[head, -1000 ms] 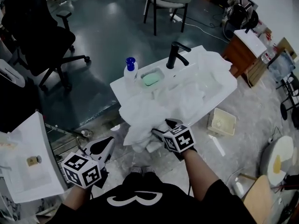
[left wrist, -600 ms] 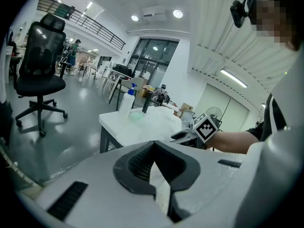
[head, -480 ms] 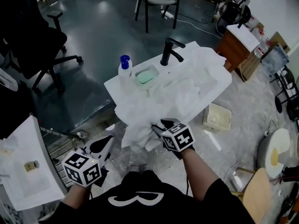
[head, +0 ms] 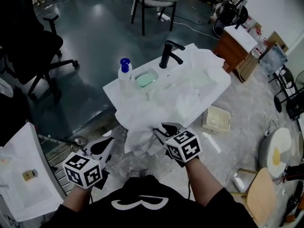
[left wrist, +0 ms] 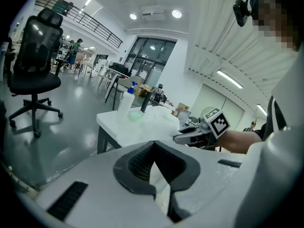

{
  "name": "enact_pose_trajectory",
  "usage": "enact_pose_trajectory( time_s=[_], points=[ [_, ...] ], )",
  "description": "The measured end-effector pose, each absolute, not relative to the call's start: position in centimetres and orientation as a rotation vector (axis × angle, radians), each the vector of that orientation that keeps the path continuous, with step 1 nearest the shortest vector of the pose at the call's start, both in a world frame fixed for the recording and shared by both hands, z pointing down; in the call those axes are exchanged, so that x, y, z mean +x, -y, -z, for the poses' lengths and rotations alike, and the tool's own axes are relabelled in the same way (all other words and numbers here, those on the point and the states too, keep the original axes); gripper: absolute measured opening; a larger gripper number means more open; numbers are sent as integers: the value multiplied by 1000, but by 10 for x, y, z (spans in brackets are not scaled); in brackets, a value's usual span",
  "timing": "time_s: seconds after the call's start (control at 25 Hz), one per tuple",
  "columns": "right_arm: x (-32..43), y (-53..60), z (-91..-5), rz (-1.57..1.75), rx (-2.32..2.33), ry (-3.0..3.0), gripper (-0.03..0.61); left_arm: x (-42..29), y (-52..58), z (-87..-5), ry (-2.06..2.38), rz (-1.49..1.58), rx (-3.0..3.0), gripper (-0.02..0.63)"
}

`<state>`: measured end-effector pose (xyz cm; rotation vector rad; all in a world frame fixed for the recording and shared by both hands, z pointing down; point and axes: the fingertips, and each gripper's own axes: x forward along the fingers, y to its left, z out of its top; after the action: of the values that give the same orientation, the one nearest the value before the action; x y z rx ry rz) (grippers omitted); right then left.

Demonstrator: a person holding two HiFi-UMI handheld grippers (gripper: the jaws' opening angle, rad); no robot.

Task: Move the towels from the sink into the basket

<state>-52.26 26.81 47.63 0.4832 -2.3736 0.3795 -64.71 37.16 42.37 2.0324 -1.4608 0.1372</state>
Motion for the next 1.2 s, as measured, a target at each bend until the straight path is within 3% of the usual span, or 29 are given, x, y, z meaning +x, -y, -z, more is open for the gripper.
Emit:
enact_pose_trajectory(
  time_s=[0.64, 1.2],
  points=[
    [-488, -266, -361, -294, 680, 2594, 95, -622, -352, -397, 1414, -129, 2156, 6],
    [-360, -270, -262, -285, 700, 2820, 94, -501, -330, -346, 1424, -151, 2236, 6]
  ],
)
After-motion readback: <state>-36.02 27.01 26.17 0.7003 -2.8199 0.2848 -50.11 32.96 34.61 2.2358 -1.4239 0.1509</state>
